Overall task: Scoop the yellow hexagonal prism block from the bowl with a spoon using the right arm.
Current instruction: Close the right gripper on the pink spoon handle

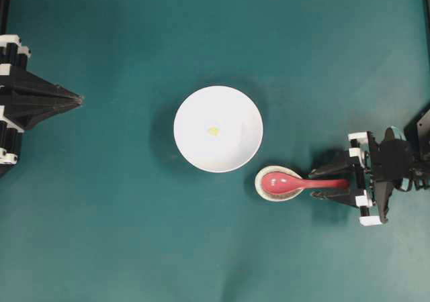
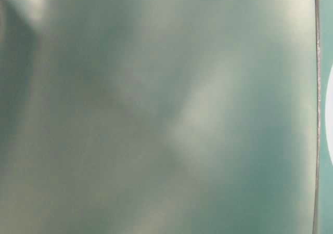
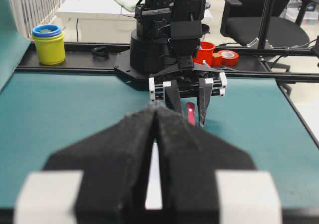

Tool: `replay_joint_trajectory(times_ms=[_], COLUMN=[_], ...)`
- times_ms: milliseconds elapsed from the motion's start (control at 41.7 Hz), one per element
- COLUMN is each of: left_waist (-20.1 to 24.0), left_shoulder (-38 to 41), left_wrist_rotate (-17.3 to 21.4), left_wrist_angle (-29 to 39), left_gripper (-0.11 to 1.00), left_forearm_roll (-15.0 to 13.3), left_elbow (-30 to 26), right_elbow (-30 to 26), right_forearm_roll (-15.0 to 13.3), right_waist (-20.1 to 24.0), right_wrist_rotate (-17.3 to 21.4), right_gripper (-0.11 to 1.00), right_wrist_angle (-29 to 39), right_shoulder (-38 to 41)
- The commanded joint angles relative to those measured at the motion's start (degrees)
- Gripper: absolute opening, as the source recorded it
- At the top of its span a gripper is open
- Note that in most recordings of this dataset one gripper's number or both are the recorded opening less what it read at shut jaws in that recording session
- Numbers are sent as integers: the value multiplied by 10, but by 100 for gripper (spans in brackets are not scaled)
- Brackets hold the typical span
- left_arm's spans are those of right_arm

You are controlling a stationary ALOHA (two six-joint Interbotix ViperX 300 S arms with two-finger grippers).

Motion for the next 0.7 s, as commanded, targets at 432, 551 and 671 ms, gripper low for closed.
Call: replay_joint_trajectory(times_ms=[432,551,671], left_waist=[0,1,1], left_shoulder=[6,6,6], left_wrist_rotate=[-1,-1,-1], left_wrist_angle=[-3,-3,-3], left_gripper=[0,0,0], left_forearm_roll=[0,0,0], left_elbow=[-7,-7,-7], right_elbow=[-6,-6,-8], right_forearm_roll=[15,19,19], right_waist=[3,3,3], right_wrist_rotate=[1,1,1], right_gripper=[35,22,22], right_wrist_angle=[-1,-2,-2], right_shoulder=[-6,-6,-9])
